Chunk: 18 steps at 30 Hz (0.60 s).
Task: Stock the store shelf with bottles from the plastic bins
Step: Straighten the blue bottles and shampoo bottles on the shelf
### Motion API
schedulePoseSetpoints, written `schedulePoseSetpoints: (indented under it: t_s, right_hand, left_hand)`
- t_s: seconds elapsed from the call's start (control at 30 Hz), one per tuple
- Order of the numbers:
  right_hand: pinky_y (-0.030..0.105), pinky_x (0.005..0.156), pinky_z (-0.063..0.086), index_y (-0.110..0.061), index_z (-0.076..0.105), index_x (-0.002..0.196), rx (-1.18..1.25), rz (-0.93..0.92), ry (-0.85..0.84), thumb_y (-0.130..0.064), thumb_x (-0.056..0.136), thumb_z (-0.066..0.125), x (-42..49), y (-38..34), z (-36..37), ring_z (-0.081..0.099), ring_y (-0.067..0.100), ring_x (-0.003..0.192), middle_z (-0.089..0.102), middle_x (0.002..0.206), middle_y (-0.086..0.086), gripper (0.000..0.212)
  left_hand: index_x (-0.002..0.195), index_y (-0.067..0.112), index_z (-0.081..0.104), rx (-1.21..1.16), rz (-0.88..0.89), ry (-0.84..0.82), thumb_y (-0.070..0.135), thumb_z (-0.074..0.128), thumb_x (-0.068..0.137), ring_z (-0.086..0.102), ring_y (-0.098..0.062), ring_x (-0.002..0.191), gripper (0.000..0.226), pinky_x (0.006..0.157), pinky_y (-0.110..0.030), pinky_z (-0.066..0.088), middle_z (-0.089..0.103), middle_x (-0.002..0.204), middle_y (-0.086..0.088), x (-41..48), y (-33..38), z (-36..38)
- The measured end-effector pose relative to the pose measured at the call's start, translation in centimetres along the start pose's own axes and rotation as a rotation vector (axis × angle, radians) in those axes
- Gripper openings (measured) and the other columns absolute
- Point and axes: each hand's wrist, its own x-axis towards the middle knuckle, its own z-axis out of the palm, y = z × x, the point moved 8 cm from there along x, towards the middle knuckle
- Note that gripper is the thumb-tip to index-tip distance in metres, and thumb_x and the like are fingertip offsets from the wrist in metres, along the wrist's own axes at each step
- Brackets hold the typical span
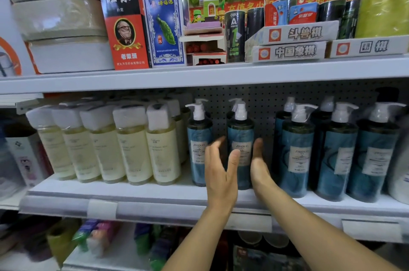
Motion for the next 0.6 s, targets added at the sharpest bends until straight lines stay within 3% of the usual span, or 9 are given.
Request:
schedulePoseSetpoints:
  t_s: [0.07, 0.17, 0.3, 0.37, 0.47, 0.53, 0.6]
  right_hand:
    - [0.049, 0.116, 0.033, -0.021, 0.055, 0.137, -0.019, 0.013, 0.006, -0.092, 0.061, 0.021, 0.0, 0.1, 0.0, 0.051, 0.031, 0.130, 0.055, 0.141, 0.015, 0.110]
    - [0.049, 0.117, 0.031, -0.018, 0.050, 0.142, -0.008, 0.009, 0.018, -0.086, 0.078, 0.021, 0.0, 0.0, 0.1, 0.048, 0.032, 0.133, 0.051, 0.145, 0.016, 0.097]
    - [0.045, 0.117, 0.031, -0.018, 0.045, 0.146, -0.006, -0.005, 0.022, -0.082, 0.083, 0.019, -0.1, -0.1, 0.1, 0.046, 0.031, 0.135, 0.049, 0.148, 0.013, 0.093]
    - [0.044, 0.116, 0.031, -0.017, 0.045, 0.146, -0.003, -0.012, 0.034, -0.085, 0.077, 0.020, -0.2, -0.3, 0.0, 0.046, 0.030, 0.136, 0.048, 0.148, 0.012, 0.100]
    - [0.045, 0.117, 0.031, -0.020, 0.044, 0.147, 0.017, -0.030, 0.035, -0.092, 0.058, 0.024, -0.4, -0.2, 0.1, 0.045, 0.031, 0.136, 0.047, 0.149, 0.011, 0.116]
    - [0.048, 0.116, 0.032, -0.023, 0.048, 0.145, 0.038, -0.056, 0.030, -0.101, 0.043, 0.029, -0.3, -0.1, 0.4, 0.048, 0.030, 0.133, 0.050, 0.147, 0.010, 0.130]
    - [0.050, 0.115, 0.034, -0.022, 0.050, 0.143, 0.028, -0.069, 0.024, -0.103, 0.036, 0.034, -0.3, -0.1, 0.5, 0.051, 0.030, 0.130, 0.053, 0.144, 0.009, 0.135]
  left_hand:
    - [0.131, 0.029, 0.050, 0.061, 0.093, 0.103, 0.073, 0.038, 0.092, 0.047, -0.003, 0.122, 0.060, 0.104, -0.027, 0.042, 0.049, 0.124, 0.017, -0.1, 0.4, -1.6]
    - [0.123, 0.024, 0.057, 0.119, 0.241, 0.282, 0.057, 0.047, 0.097, 0.052, -0.013, 0.116, 0.043, 0.100, -0.040, 0.046, 0.052, 0.120, 0.012, -0.1, 0.6, -4.1]
    - [0.123, 0.017, 0.055, 0.175, 0.234, 0.389, 0.057, 0.055, 0.093, 0.044, -0.012, 0.119, 0.050, 0.104, -0.033, 0.039, 0.049, 0.124, 0.003, 0.2, -0.7, -6.3]
    - [0.133, 0.015, 0.047, 0.159, 0.111, 0.338, 0.060, 0.061, 0.086, 0.036, -0.009, 0.126, 0.067, 0.108, -0.029, 0.033, 0.040, 0.132, 0.006, 0.7, -1.8, -6.8]
    - [0.150, 0.018, 0.027, 0.016, -0.164, 0.106, 0.070, 0.068, 0.067, 0.030, -0.003, 0.135, 0.106, 0.111, -0.026, 0.029, 0.032, 0.143, 0.013, 1.5, -3.9, -5.9]
    - [0.153, 0.021, 0.027, -0.108, -0.314, 0.002, 0.070, 0.076, 0.057, 0.039, -0.006, 0.136, 0.118, 0.112, -0.030, 0.036, 0.041, 0.147, 0.012, 2.3, -5.6, -5.4]
    - [0.149, 0.022, 0.037, -0.161, -0.399, -0.052, 0.066, 0.080, 0.055, 0.055, -0.011, 0.126, 0.112, 0.106, -0.034, 0.047, 0.057, 0.137, 0.007, 3.1, -6.4, -5.1]
